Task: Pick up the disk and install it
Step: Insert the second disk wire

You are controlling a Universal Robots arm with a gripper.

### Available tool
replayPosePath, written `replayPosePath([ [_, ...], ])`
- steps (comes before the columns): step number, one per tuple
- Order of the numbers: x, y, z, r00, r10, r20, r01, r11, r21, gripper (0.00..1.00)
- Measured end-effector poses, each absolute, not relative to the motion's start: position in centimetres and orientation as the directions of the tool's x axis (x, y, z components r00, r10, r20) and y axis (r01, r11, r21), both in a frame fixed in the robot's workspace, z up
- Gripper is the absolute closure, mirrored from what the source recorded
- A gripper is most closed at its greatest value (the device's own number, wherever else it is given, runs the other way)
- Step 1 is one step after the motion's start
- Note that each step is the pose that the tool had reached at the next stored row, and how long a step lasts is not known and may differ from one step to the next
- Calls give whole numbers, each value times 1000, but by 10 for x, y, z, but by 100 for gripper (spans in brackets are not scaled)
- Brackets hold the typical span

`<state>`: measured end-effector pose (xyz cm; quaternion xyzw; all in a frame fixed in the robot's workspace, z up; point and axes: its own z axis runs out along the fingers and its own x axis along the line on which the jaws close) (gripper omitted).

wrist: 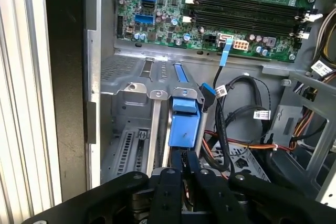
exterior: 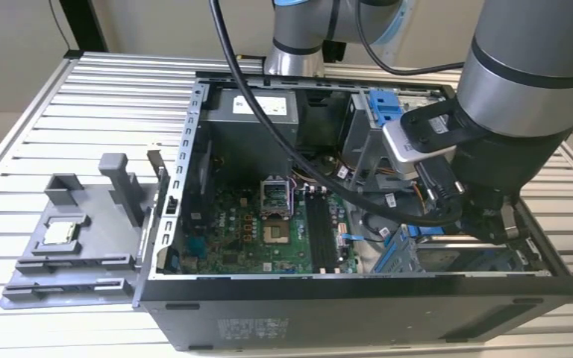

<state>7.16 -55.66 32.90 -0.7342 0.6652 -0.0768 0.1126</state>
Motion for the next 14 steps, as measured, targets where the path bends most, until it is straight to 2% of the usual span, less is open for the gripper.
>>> replayPosePath([
  [14,72,-559,328,80,-996,-41,-961,-66,-269,100],
])
